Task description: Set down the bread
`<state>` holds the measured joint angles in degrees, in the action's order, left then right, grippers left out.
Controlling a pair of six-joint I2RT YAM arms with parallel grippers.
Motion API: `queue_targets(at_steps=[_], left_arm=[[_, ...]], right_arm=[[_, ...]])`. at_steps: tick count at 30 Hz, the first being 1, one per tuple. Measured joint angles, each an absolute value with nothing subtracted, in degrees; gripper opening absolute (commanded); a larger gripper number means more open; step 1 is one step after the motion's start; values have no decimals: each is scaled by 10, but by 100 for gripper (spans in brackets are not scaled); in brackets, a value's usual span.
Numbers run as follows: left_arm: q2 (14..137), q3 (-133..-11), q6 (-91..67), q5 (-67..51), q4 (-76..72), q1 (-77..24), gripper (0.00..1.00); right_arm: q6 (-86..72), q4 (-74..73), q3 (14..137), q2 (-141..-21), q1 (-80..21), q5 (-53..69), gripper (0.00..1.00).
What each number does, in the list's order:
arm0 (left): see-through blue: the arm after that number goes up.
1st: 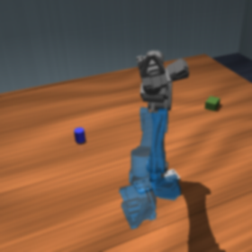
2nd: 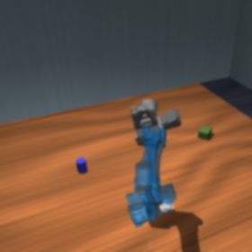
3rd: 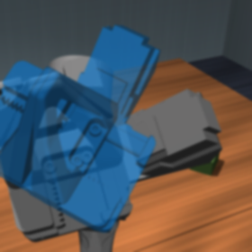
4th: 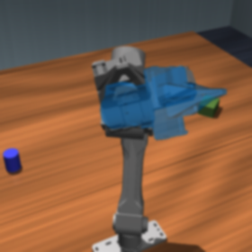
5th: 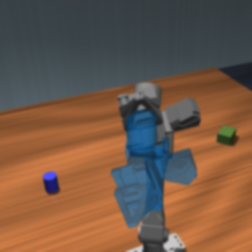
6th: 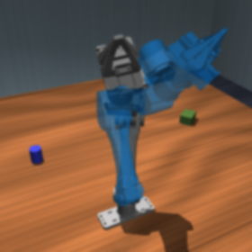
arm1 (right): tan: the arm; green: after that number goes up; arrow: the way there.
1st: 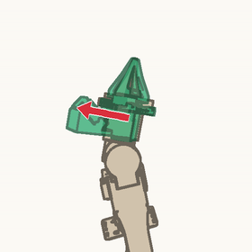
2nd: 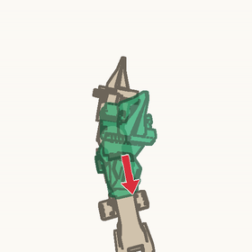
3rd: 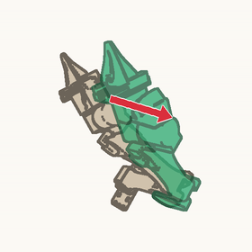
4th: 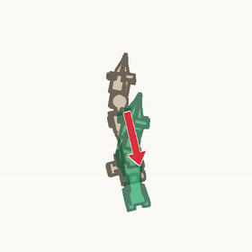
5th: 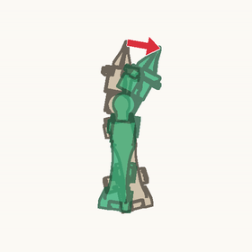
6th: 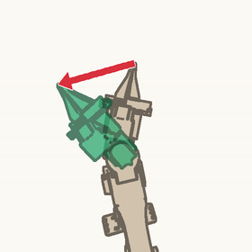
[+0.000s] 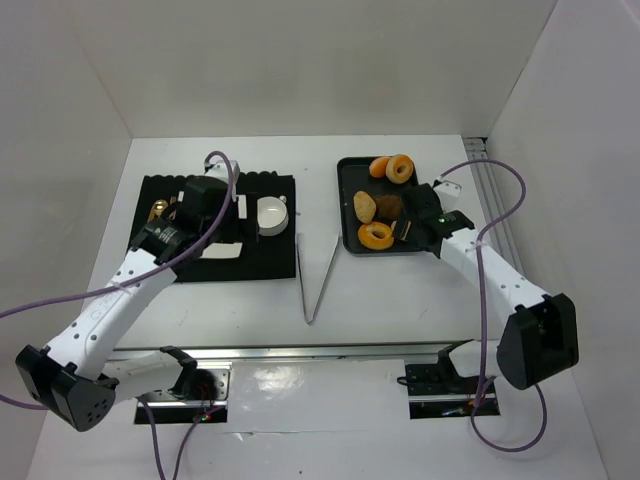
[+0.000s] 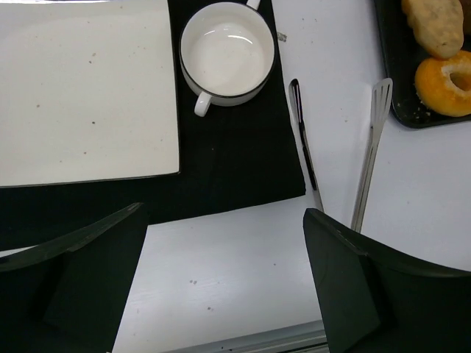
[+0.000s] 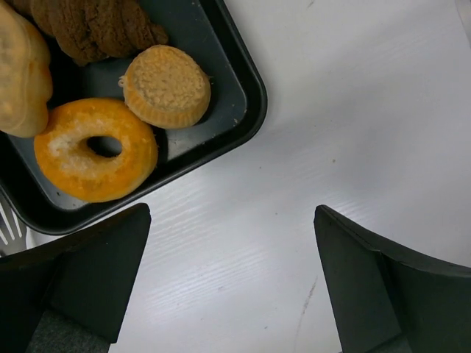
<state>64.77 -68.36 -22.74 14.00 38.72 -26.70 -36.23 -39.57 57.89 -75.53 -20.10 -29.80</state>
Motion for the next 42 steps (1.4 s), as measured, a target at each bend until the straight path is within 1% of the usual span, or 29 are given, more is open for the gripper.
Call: queue_targets(at_steps=[5, 9, 10, 14, 18, 22, 24, 25, 26, 34, 36, 37, 40, 42], left_arm=[[657, -681, -240, 129, 376, -269, 100], [711, -707, -239, 147, 378, -307, 99], [729, -717, -239, 147, 379, -319, 97], [801, -760, -237, 134, 379, -359, 84], [872, -823, -227, 100, 364, -383, 75], [971, -915, -228, 51, 347, -399, 74], [1028, -969, -232, 23, 338, -406, 74], [1054, -994, -234, 8, 337, -408, 78], [1084, -1023, -239, -8, 337, -411, 81], [1306, -1313, -260, -70, 346, -423, 83], [1333, -1339, -259, -77, 324, -424, 84], [1341, -1340, -258, -79, 311, -424, 86], [1360, -1340, -257, -80, 283, -424, 86], [1374, -1341, -256, -78, 265, -424, 82]], right_arm=[[-362, -390, 564, -714, -204, -298, 99], [-357, -389, 564, -692, -204, -299, 99], [-354, -389, 564, -691, -205, -298, 99], [-345, -395, 564, -675, -205, -292, 99], [-351, -410, 564, -609, -212, -312, 99], [-348, -412, 564, -500, -220, -328, 99], [-345, -415, 566, -469, -220, -337, 99], [-344, -418, 571, -462, -220, -342, 99], [-342, -422, 577, -462, -220, -345, 99], [-347, -481, 596, -532, -220, -369, 99], [-349, -487, 596, -519, -220, -370, 99], [-350, -487, 596, -510, -220, -371, 99], [-351, -487, 597, -468, -220, -373, 99], [-351, -487, 603, -448, -220, -375, 99]])
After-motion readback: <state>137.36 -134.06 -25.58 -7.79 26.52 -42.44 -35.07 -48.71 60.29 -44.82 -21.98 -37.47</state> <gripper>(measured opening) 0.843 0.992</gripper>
